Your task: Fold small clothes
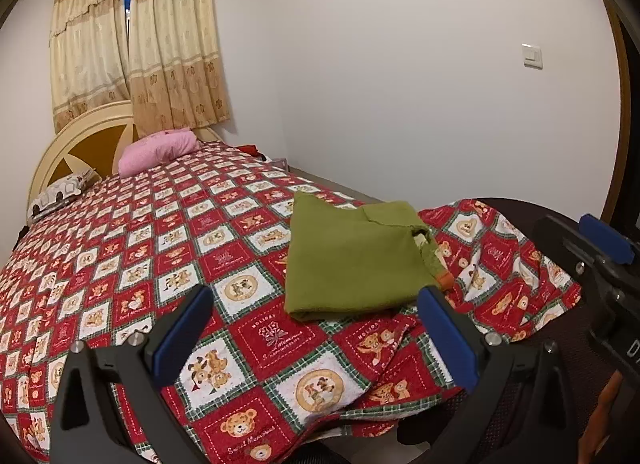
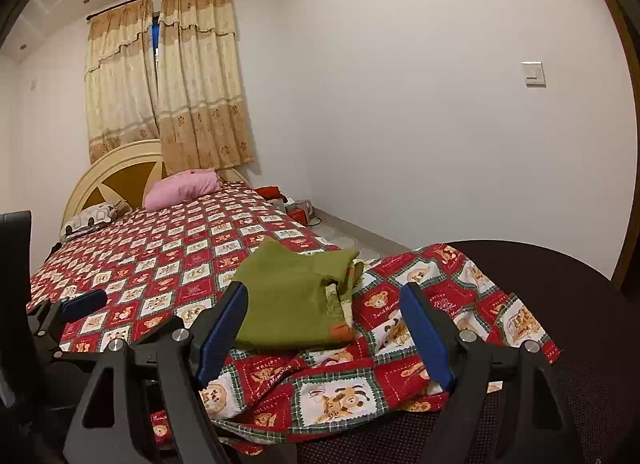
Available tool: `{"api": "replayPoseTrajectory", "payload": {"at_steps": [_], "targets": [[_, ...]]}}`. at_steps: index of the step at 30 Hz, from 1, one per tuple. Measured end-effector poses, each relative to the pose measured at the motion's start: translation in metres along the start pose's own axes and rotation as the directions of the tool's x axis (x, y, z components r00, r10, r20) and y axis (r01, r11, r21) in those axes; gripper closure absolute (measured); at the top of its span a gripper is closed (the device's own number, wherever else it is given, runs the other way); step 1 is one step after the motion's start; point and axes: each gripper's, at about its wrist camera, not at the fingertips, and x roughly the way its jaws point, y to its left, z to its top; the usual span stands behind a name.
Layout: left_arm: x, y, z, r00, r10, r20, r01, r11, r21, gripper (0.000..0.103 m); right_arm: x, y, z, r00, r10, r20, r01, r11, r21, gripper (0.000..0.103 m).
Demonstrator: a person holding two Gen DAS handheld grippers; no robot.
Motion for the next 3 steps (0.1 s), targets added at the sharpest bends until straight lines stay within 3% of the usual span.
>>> {"api": "replayPoseTrajectory", "payload": {"at_steps": [3], "targets": [[0.0042,0.0017,-0.0007,1.0,0.011,-0.016,-0.011,1.0,-0.003,0.0,0.0041,-0.0038,-0.0015,1.0,-0.007,-0.015,0.007,1.0,0.016,0.024]]}}
